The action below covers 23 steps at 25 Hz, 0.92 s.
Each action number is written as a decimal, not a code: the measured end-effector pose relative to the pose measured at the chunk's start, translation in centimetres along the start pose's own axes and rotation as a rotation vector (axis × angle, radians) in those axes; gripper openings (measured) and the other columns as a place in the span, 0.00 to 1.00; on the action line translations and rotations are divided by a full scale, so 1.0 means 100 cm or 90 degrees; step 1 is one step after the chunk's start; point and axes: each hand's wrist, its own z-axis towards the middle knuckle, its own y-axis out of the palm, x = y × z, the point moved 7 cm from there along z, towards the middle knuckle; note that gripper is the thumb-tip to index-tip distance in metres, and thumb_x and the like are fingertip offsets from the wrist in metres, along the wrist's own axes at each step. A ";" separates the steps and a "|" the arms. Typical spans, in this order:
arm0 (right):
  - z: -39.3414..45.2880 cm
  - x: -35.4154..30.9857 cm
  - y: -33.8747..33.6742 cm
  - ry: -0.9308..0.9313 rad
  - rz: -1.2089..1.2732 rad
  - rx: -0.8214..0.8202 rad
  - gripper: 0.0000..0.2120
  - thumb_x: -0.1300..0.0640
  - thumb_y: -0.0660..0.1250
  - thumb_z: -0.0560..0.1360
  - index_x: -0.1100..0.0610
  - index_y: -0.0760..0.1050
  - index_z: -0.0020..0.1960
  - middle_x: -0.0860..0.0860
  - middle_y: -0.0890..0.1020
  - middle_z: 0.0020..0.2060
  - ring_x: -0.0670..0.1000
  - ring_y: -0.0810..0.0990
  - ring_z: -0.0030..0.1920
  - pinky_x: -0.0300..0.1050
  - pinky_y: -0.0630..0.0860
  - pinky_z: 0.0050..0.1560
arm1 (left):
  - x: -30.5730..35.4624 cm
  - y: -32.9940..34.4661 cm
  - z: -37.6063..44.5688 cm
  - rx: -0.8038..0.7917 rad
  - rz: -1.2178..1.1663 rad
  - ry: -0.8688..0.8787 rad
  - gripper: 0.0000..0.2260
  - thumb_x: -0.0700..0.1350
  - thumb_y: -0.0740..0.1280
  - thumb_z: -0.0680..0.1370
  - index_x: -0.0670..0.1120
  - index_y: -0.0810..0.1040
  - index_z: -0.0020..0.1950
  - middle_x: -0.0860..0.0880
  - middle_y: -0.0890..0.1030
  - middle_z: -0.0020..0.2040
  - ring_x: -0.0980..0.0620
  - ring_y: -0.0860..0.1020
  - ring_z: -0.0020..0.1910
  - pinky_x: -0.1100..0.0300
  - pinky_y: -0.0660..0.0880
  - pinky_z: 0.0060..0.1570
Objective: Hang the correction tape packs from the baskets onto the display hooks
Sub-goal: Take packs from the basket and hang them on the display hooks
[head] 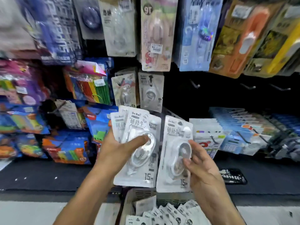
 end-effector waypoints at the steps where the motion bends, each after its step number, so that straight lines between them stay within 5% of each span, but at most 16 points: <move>1: 0.005 -0.016 0.013 -0.040 -0.061 0.007 0.28 0.57 0.77 0.62 0.43 0.81 0.60 0.42 0.84 0.59 0.41 0.83 0.57 0.33 0.80 0.47 | 0.020 -0.014 0.003 0.013 0.003 0.033 0.19 0.50 0.82 0.64 0.58 0.83 0.53 0.60 0.88 0.46 0.60 0.86 0.43 0.66 0.79 0.37; 4: 0.030 -0.033 0.033 -0.112 -0.161 0.011 0.22 0.54 0.74 0.68 0.38 0.80 0.60 0.28 0.80 0.58 0.28 0.77 0.58 0.24 0.75 0.48 | 0.042 -0.034 0.007 0.024 0.004 0.065 0.26 0.55 0.84 0.59 0.58 0.84 0.55 0.56 0.88 0.48 0.54 0.87 0.45 0.57 0.81 0.41; 7: 0.060 -0.064 0.090 -0.170 -0.252 -0.017 0.20 0.59 0.73 0.75 0.40 0.78 0.61 0.31 0.80 0.59 0.26 0.74 0.58 0.27 0.74 0.55 | 0.061 -0.067 0.014 0.048 -0.096 0.072 0.30 0.56 0.84 0.56 0.54 0.84 0.57 0.51 0.88 0.51 0.48 0.88 0.47 0.55 0.82 0.42; 13: 0.045 -0.070 0.092 -0.227 -0.296 -0.001 0.15 0.55 0.77 0.72 0.41 0.82 0.56 0.38 0.84 0.56 0.38 0.79 0.60 0.37 0.77 0.57 | 0.054 -0.063 0.019 0.025 -0.164 0.042 0.33 0.56 0.84 0.55 0.53 0.84 0.58 0.46 0.88 0.54 0.42 0.87 0.49 0.49 0.83 0.44; 18: 0.062 -0.077 0.088 -0.213 -0.382 0.122 0.14 0.49 0.75 0.75 0.36 0.80 0.58 0.31 0.80 0.58 0.32 0.74 0.61 0.42 0.71 0.61 | 0.054 -0.064 0.018 0.014 -0.200 0.019 0.32 0.54 0.82 0.55 0.52 0.84 0.58 0.44 0.88 0.54 0.41 0.87 0.49 0.46 0.82 0.46; 23: 0.072 -0.074 0.103 -0.246 -0.388 0.139 0.08 0.50 0.75 0.75 0.45 0.76 0.49 0.43 0.80 0.49 0.43 0.79 0.52 0.40 0.73 0.50 | 0.062 -0.051 0.007 -0.033 -0.240 0.028 0.21 0.44 0.83 0.60 0.53 0.87 0.51 0.43 0.88 0.51 0.42 0.88 0.45 0.50 0.83 0.37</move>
